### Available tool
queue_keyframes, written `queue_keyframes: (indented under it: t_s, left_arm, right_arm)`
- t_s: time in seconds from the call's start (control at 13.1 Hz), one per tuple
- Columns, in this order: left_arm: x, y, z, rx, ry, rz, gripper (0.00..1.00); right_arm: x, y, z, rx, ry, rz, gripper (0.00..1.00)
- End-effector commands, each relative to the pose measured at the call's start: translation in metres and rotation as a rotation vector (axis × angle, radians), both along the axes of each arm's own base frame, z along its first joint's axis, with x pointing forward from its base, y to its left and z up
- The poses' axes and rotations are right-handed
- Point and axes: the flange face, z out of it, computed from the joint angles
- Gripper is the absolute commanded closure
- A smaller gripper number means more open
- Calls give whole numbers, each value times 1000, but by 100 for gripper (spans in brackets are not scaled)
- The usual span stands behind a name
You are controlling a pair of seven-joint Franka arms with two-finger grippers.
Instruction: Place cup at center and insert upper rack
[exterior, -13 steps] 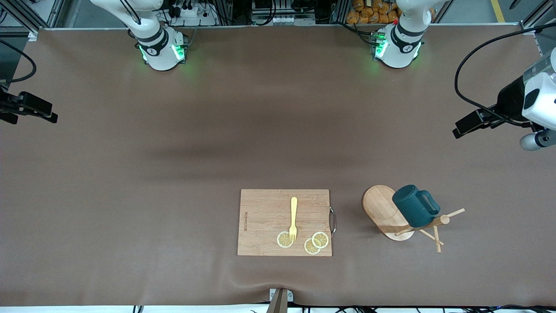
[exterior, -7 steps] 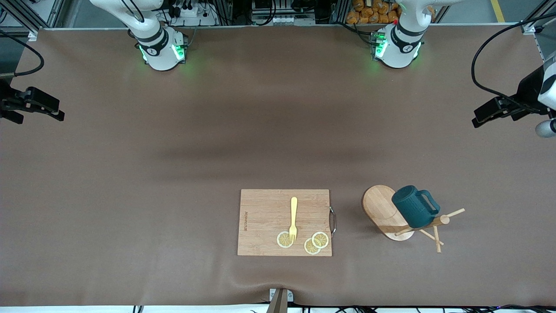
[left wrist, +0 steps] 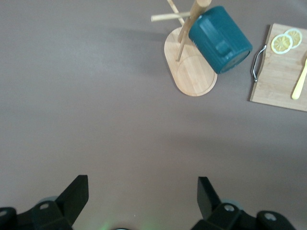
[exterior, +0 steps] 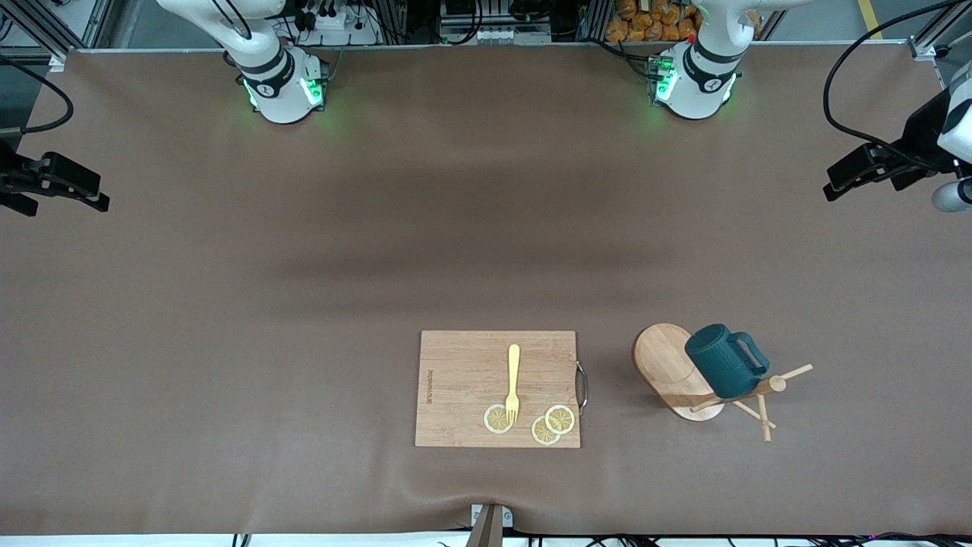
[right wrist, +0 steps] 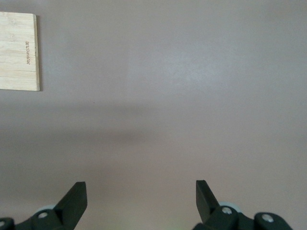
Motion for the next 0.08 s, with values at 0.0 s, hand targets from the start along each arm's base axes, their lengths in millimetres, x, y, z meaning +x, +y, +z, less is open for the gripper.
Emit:
queue_keyframes:
  t_s: [0.0]
  left_arm:
    - [-11,0,10,-2,7,-21,0]
  right_arm:
    - [-2,4,1,-10,1,3,0]
